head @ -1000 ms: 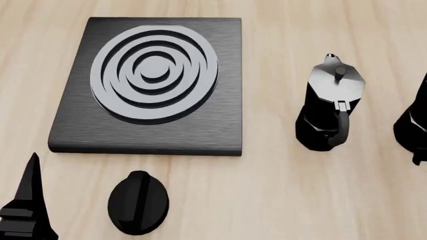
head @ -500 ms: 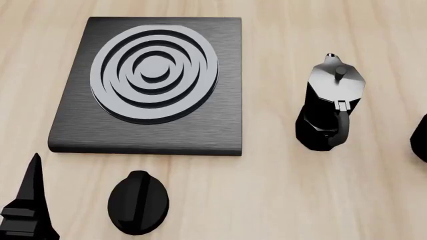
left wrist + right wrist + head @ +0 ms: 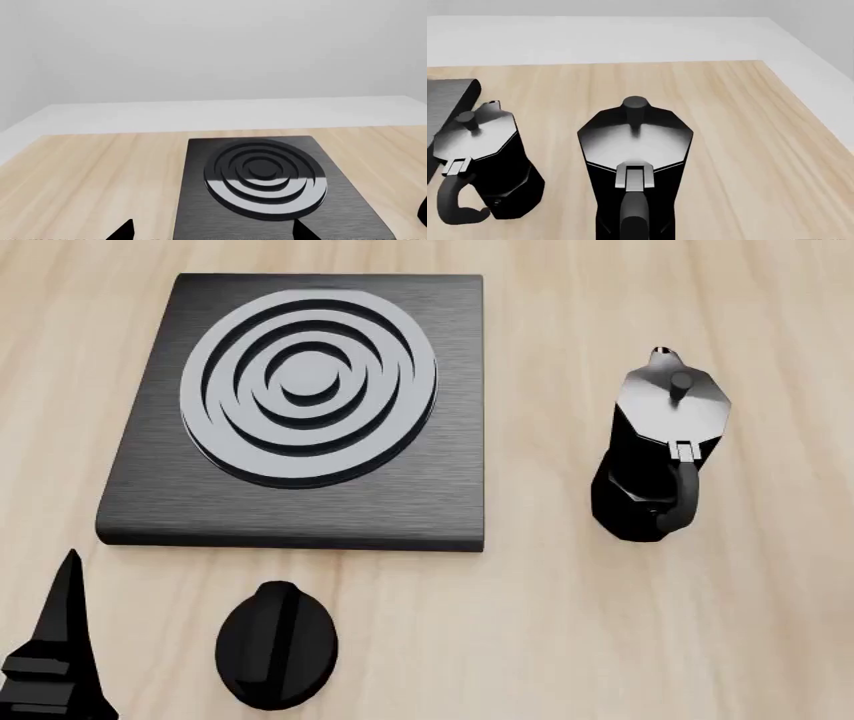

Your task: Put the right moka pot on the stove.

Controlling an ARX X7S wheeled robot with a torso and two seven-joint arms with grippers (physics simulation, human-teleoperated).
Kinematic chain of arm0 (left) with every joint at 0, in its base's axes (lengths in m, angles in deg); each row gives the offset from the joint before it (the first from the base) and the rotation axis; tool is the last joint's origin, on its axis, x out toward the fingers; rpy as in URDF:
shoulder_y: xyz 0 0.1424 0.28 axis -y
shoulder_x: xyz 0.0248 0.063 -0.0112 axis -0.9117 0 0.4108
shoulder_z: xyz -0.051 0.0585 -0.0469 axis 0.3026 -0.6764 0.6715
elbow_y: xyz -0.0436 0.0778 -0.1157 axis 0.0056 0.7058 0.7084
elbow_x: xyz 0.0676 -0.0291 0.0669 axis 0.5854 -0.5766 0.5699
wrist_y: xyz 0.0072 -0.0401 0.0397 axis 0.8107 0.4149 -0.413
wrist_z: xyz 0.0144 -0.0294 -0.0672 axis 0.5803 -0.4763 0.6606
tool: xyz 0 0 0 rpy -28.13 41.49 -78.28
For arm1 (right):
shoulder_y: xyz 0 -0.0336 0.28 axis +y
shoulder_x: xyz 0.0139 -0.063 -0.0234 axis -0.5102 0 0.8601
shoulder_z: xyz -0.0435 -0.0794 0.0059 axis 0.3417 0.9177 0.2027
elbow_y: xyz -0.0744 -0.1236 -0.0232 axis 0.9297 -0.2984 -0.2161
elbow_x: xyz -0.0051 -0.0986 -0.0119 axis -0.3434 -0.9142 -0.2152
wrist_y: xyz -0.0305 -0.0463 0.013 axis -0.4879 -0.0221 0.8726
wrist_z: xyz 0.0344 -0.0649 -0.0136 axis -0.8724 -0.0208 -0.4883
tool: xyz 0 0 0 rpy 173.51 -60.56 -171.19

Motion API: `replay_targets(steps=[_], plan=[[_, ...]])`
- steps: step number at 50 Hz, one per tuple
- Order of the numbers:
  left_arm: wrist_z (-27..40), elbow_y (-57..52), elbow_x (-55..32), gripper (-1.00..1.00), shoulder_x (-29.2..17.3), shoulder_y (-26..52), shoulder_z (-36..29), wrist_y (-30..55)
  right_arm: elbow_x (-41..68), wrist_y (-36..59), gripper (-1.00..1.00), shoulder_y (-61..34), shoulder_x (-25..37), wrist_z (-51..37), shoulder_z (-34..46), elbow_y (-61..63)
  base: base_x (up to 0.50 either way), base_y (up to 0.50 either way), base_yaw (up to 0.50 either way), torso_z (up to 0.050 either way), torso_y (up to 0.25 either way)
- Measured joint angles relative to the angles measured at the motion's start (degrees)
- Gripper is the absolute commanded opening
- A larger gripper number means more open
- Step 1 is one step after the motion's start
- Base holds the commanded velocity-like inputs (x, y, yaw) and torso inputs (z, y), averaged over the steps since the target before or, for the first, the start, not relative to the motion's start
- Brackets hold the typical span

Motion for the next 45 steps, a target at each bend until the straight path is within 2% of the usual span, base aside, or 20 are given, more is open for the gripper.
replay_targets(steps=[11,20,31,45], plan=[[0.14,0.16,-0.39,1.0,-0.19,0.19,-0.23,-0.04,8.74,7.29,-1.0,4.88,0.77,-4.41,-11.39,9.23,0.0,0.0,0.0,0.0,0.0],[0.4,0.12,-0.84,1.0,-0.39,0.34,-0.3,-0.06,15.36,11.14,-1.0,5.79,1.5,-8.26,-15.71,13.58,0.0,0.0,0.0,0.0,0.001],[0.5,0.2,-1.17,1.0,-0.61,0.46,-0.54,-0.16,23.63,12.52,-1.0,3.78,3.39,-13.23,-15.04,15.85,0.0,0.0,0.0,0.0,0.001],[0.78,0.13,-1.65,1.0,-0.95,0.64,-0.7,-0.25,26.74,11.42,-1.0,3.11,2.65,-14.51,-12.51,18.77,0.0,0.0,0.0,0.0,0.001]])
